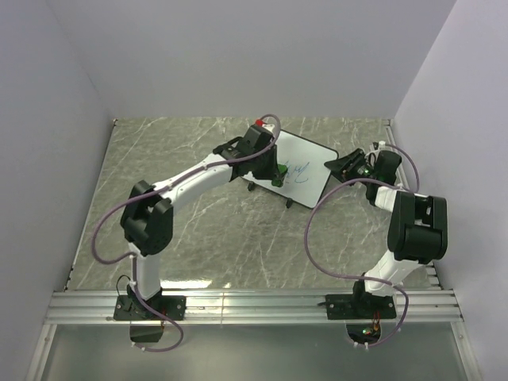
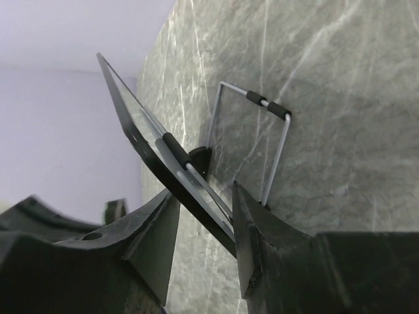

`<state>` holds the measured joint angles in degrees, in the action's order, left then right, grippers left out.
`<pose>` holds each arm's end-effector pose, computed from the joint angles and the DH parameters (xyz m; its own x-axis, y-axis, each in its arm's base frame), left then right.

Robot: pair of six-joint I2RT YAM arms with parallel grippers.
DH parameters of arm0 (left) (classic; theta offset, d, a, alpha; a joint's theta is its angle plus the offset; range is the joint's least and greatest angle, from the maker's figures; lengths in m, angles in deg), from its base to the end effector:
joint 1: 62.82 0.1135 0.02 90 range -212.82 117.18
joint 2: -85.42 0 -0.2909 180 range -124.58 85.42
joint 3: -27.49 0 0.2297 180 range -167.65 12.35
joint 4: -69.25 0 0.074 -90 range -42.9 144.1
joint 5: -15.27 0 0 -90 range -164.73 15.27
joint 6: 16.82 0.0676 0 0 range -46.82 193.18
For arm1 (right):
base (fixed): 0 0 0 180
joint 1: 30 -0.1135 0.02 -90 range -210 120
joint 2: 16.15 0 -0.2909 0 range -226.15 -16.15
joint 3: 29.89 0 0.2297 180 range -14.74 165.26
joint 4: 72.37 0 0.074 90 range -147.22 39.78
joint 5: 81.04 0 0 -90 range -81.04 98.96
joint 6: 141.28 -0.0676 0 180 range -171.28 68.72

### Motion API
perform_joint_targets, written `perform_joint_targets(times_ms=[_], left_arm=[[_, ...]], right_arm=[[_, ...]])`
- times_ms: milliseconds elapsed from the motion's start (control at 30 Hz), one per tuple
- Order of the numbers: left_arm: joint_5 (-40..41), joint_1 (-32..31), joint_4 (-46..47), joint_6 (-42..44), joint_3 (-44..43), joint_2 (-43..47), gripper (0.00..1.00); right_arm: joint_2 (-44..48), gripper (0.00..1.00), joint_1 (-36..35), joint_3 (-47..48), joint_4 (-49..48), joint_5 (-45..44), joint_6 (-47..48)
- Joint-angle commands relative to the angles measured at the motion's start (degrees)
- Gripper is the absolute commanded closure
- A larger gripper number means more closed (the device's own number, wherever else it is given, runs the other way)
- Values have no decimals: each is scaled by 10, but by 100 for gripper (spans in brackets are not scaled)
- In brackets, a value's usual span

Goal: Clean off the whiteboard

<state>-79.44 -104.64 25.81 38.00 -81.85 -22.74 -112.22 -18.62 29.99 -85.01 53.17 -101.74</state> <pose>0.3279 -0.3008 0.2996 -0.8186 -0.0381 -0.5731 0.2914 0.8323 -0.4715 0.3509 -0.0225 0.2182 -0.6235 0.6894 -0.3687 -0.0068 0.4668 0.8843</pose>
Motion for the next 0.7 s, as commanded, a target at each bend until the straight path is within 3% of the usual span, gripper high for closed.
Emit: perform_joint_targets(times_ms=[0,133,267,400,567,667], left_arm=[[-57,0,75,-9,-55,-27,100],[-86,0,104,-15,-81,-70,100],[-120,-4,130,-16,-109,-104,100],[-137,-14,145,-21,-124,-134,100],[-127,-20,164,-31,-120,-156,100],[-107,-20,161,-27,-101,-160,100]], right_arm=[[-8,56,-7,35,-4,30,35],[-26,60,-21,42,20,48,54],[-37,81,-40,55,78,49,109],[-39,85,-43,52,130,39,156],[-41,100,-43,42,160,19,183],[-40,100,-43,44,168,15,184]])
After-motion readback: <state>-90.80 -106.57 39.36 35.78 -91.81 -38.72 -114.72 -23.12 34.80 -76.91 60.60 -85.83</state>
